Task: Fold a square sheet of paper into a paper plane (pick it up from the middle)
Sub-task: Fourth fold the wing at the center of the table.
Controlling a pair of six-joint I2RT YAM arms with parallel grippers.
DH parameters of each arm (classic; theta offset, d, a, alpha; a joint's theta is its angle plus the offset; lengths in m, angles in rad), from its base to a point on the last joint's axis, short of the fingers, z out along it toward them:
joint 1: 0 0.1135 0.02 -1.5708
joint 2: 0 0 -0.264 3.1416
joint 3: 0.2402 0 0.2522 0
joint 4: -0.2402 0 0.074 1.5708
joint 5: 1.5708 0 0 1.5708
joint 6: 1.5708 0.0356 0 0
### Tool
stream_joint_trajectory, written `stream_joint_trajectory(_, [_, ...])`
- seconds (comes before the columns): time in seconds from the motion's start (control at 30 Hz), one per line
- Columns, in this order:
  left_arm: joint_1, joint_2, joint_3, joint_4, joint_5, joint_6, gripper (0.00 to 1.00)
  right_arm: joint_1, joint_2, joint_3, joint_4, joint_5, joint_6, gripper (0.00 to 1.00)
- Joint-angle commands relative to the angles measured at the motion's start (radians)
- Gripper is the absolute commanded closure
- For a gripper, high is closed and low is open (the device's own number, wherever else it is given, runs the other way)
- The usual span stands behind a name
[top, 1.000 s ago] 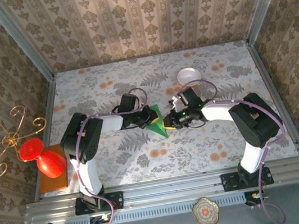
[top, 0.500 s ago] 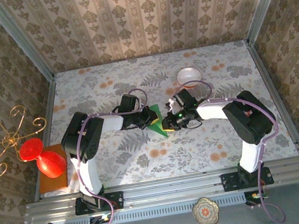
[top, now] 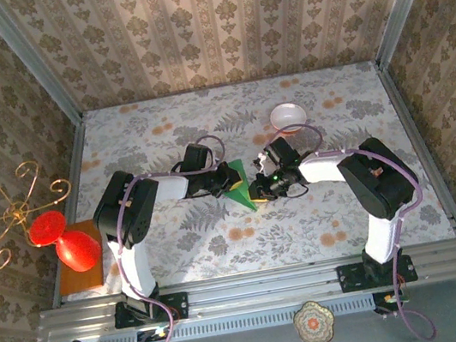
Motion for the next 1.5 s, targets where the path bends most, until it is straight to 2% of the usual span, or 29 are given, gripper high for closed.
stream_joint_trajectory(0.0, [0.011,0.024,0.021,-0.001,-0.001,-0.014,0.91,0.005,0.023,0.018,-0.039,0.026,-0.017,0.81])
stream_joint_trajectory(0.87, [0.014,0.045,0.023,-0.047,-0.008,-0.005,0.91,0.005,0.044,0.022,-0.035,-0.001,-0.013,0.81])
stream_joint_trajectory(1.23, [0.017,0.033,0.017,-0.058,-0.007,-0.007,0.91,-0.015,-0.108,0.009,-0.014,0.015,0.020,0.77])
stream_joint_trajectory(1.47, [0.017,-0.001,0.008,-0.042,-0.007,-0.015,0.91,-0.011,-0.090,0.013,-0.008,0.008,0.026,0.77])
